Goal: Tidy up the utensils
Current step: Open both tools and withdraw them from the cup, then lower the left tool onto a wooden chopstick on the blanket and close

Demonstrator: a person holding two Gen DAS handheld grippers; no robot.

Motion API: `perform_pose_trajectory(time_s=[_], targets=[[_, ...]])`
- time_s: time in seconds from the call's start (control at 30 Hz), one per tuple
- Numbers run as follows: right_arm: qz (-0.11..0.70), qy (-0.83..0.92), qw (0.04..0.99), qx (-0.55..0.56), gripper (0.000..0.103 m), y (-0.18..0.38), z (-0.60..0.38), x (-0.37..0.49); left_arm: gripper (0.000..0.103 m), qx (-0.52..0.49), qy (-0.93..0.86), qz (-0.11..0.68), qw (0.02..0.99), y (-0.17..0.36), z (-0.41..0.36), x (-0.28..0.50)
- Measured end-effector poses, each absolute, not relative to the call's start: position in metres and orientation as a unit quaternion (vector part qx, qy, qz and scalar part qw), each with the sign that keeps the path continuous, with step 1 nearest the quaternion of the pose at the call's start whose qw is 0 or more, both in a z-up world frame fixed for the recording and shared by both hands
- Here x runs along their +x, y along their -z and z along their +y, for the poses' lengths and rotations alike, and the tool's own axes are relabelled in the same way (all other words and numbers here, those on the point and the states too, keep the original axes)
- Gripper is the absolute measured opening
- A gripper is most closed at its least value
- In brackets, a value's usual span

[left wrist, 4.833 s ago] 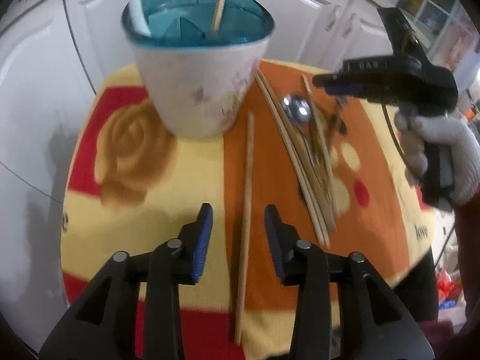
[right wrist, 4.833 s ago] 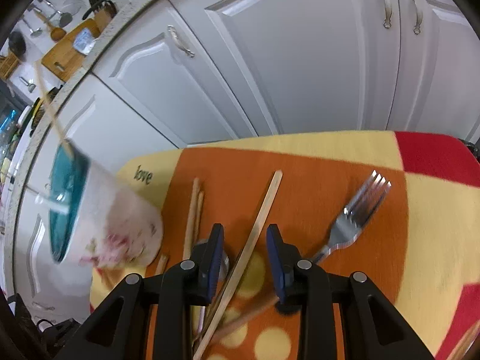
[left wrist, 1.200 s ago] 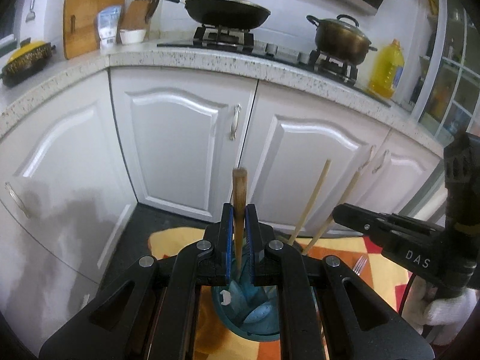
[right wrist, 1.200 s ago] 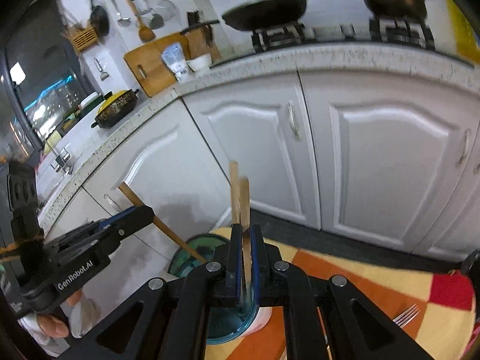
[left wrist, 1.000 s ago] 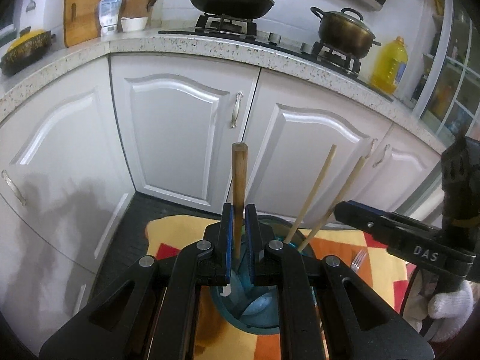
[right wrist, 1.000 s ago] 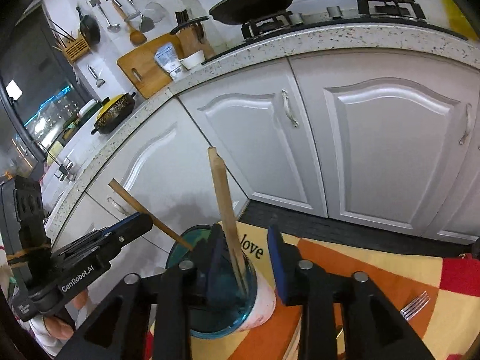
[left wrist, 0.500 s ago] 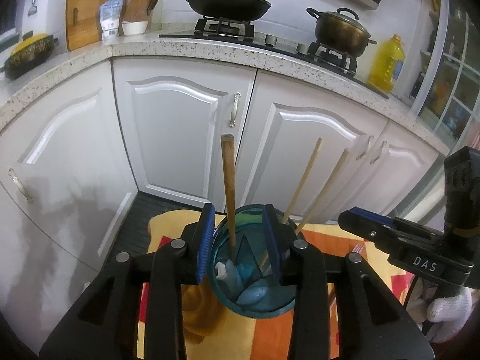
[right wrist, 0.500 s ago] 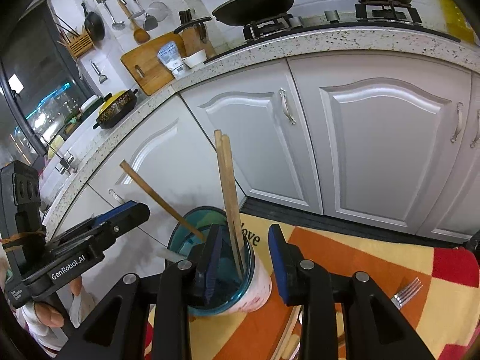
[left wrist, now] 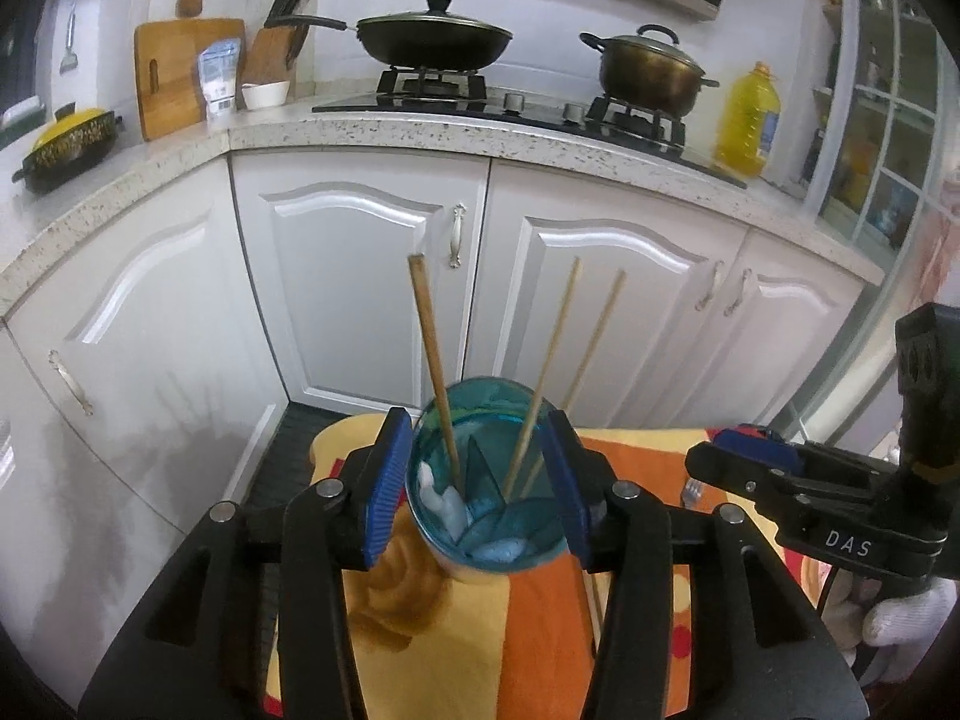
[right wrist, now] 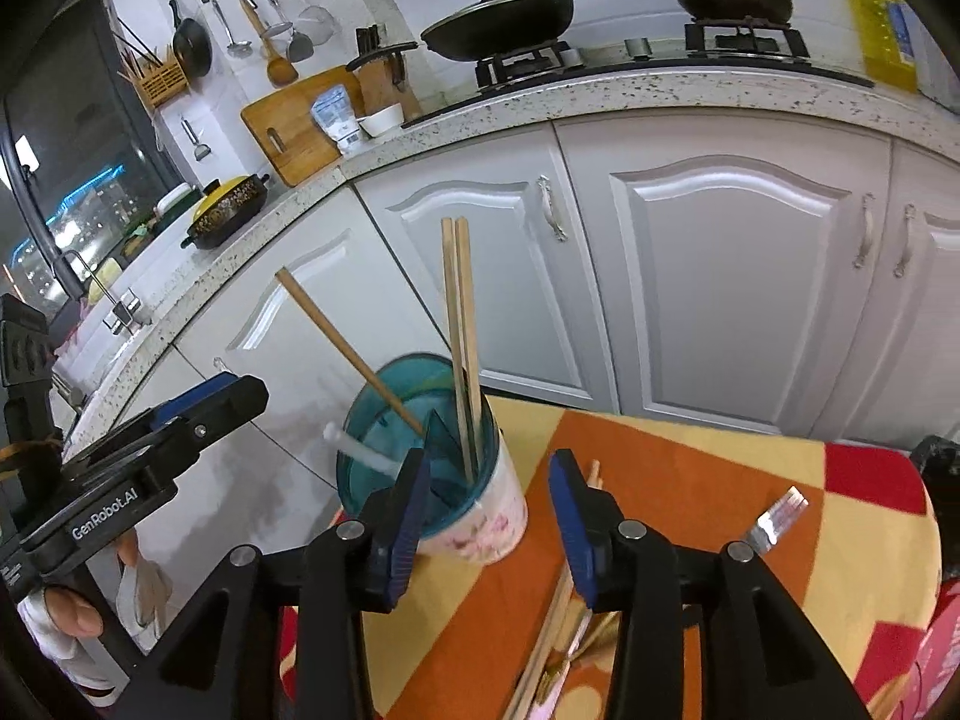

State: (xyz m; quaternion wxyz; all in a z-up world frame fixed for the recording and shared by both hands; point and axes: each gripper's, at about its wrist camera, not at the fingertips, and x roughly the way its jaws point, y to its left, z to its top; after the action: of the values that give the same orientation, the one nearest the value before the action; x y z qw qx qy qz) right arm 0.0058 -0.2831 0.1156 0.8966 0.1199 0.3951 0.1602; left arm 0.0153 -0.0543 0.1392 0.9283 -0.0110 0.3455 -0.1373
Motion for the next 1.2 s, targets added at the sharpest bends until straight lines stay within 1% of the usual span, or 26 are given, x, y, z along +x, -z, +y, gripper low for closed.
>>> perform_pose_trajectory(time_s=[0.4, 0.43, 0.5, 0.57, 0.67, 0.9, 1.13, 1.2], targets=[[0.401, -0.123, 0.897, 0.138, 0.041, -0.107, -0.306, -0.032, 0.045, -0.011, 0.157, 0.358, 0.92, -0.129, -0.075, -0.018], [0.402, -0.121, 0.897, 0.139, 0.041, -0.107, -0.308, -0.035, 0.046, -0.011, 0.159, 0.359, 0.92, -0.128, -0.077, -0.02], [0.403, -0.116, 0.897, 0.138, 0.042, -0.105, -0.313, -0.041, 0.056, -0.012, 0.164, 0.363, 0.917, -0.126, -0.08, -0.024], [0.405, -0.108, 0.898, 0.136, 0.042, -0.102, -0.321, -0.048, 0.059, -0.018, 0.169, 0.367, 0.915, -0.123, -0.081, -0.027], [0.415, -0.096, 0.894, 0.136, 0.043, -0.092, -0.331, -0.055, 0.059, -0.022, 0.172, 0.379, 0.909, -0.117, -0.082, -0.032], [0.457, -0.062, 0.871, 0.169, 0.043, -0.041, -0.365, -0.064, 0.059, -0.038, 0.192, 0.415, 0.889, -0.09, -0.083, -0.045], [0.48, -0.061, 0.853, 0.195, 0.043, -0.011, -0.378, -0.064, 0.058, -0.026, 0.212, 0.452, 0.866, -0.045, -0.101, -0.059], [0.483, -0.064, 0.851, 0.194, 0.043, -0.007, -0.377, -0.062, 0.056, -0.022, 0.22, 0.459, 0.86, -0.033, -0.11, -0.058]])
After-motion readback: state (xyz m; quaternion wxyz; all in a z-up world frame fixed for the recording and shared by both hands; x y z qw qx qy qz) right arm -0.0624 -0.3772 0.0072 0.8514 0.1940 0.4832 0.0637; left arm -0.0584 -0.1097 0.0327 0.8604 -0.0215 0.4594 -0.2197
